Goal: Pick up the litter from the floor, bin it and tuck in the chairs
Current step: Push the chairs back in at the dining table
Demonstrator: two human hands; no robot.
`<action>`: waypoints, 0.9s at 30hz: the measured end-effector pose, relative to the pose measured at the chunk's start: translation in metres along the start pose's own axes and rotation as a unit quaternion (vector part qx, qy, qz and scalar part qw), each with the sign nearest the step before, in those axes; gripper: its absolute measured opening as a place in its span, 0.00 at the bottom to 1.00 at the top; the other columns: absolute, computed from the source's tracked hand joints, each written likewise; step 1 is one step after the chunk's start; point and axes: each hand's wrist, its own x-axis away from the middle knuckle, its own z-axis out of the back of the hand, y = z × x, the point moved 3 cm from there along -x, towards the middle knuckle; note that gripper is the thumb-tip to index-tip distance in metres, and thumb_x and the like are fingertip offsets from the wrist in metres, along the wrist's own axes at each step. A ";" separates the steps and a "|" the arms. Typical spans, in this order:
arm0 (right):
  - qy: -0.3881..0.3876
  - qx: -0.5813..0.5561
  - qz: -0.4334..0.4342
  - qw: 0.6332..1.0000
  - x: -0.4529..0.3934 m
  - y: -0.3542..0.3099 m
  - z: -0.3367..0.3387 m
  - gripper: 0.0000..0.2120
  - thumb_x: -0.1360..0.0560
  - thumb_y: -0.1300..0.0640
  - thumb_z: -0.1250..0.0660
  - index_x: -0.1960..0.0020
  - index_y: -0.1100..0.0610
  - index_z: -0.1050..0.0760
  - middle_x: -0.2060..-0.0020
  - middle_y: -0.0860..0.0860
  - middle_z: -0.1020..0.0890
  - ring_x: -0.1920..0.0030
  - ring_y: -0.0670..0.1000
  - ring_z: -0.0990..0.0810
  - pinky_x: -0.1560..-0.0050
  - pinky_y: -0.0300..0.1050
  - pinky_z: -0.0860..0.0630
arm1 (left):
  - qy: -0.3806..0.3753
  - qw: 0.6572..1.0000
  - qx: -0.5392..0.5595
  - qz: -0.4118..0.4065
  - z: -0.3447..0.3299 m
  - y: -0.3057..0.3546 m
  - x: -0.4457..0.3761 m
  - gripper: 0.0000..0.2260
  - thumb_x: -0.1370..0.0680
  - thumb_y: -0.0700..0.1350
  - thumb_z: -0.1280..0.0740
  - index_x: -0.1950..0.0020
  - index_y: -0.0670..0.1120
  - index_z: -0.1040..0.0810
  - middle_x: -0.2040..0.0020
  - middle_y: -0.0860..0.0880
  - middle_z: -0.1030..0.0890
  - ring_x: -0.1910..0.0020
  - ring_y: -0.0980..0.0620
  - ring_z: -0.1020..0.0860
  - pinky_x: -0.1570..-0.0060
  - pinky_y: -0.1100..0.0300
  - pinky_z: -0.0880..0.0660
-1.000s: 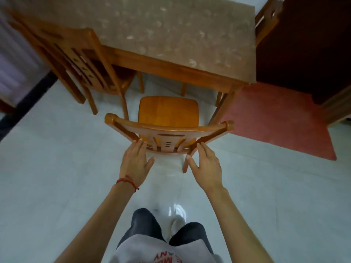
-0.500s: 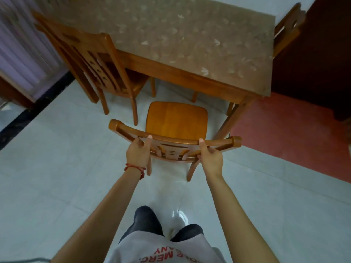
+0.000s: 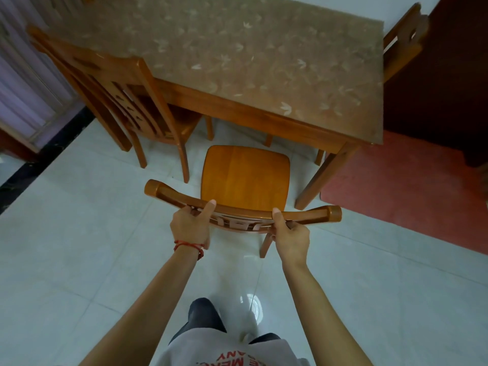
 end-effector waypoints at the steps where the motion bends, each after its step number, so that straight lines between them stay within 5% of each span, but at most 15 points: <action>1: 0.000 -0.003 0.002 1.000 -0.003 -0.004 -0.004 0.13 0.25 0.48 0.35 0.67 0.51 0.25 0.70 0.50 0.20 0.65 0.51 0.20 0.59 0.45 0.22 | -0.002 1.000 -0.002 -0.005 0.000 0.003 -0.006 0.16 0.28 0.53 0.32 0.64 0.39 0.24 0.65 0.45 0.23 0.63 0.48 0.27 0.55 0.57 0.31; 5: 0.003 -0.016 0.002 1.000 -0.017 -0.017 -0.016 0.15 0.26 0.48 0.35 0.66 0.56 0.24 0.71 0.50 0.21 0.66 0.50 0.21 0.65 0.39 0.26 | -0.008 1.000 0.001 -0.012 -0.001 0.014 -0.030 0.17 0.28 0.53 0.32 0.66 0.39 0.25 0.67 0.45 0.24 0.64 0.49 0.27 0.55 0.57 0.31; 12: 0.015 -0.043 -0.030 0.999 -0.050 -0.031 -0.030 0.12 0.27 0.48 0.33 0.66 0.53 0.24 0.67 0.52 0.18 0.60 0.54 0.17 0.51 0.53 0.20 | -0.016 0.999 0.010 -0.031 -0.018 0.034 -0.061 0.19 0.28 0.53 0.32 0.62 0.35 0.23 0.65 0.44 0.24 0.62 0.48 0.27 0.56 0.57 0.31; 27: 0.038 -0.079 -0.050 0.995 -0.116 -0.070 -0.063 0.13 0.28 0.48 0.32 0.67 0.54 0.24 0.68 0.51 0.18 0.59 0.53 0.16 0.48 0.53 0.21 | -0.028 0.998 0.032 -0.048 -0.054 0.075 -0.137 0.19 0.28 0.53 0.32 0.57 0.36 0.21 0.55 0.38 0.18 0.55 0.45 0.22 0.54 0.57 0.30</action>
